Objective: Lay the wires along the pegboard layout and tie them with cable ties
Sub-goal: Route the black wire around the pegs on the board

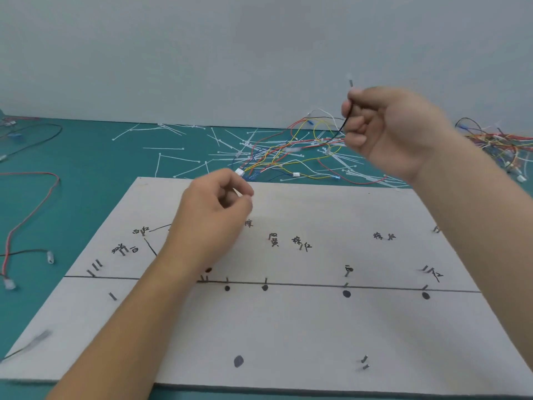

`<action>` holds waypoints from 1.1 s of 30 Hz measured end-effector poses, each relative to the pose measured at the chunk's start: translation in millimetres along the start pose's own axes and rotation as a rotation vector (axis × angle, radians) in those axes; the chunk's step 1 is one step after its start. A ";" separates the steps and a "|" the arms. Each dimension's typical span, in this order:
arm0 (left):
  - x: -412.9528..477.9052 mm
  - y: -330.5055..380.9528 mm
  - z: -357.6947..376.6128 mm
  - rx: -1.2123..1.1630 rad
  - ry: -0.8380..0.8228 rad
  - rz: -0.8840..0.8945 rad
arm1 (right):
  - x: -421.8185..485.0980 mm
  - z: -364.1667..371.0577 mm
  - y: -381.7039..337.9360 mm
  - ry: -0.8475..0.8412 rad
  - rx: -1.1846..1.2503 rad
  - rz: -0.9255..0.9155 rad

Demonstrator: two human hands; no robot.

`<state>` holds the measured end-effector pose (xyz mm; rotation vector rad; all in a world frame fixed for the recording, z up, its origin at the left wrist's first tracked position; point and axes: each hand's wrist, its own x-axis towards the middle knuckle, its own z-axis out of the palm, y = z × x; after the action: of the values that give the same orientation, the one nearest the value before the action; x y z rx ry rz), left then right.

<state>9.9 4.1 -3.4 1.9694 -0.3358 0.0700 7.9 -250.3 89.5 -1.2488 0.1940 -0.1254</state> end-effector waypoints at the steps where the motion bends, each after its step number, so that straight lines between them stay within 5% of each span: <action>1: 0.6 2.1 -6.9 0.000 0.005 -0.044 | -8.3 3.0 9.2 -0.023 0.023 0.044; 8: -43.5 -5.8 -48.8 0.411 -0.181 -0.203 | -48.7 18.6 60.5 -0.033 0.144 0.253; 14: -78.2 -13.5 -56.1 0.287 -0.135 -0.189 | -61.2 20.5 79.5 -0.055 0.058 0.310; 21: -90.8 -27.4 -51.1 0.499 0.083 -0.122 | -69.2 17.5 91.4 -0.064 0.010 0.336; 30: -93.7 -32.5 -60.0 0.392 -0.102 0.052 | -75.7 17.6 101.1 -0.077 0.024 0.338; 33: -97.6 -35.6 -56.1 0.377 -0.019 0.070 | -79.6 14.1 97.7 -0.099 0.012 0.335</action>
<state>-68.4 87.9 -31.5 2.3318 -0.4278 0.1696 -68.0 -190.7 7.2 -1.1910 0.3132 0.2233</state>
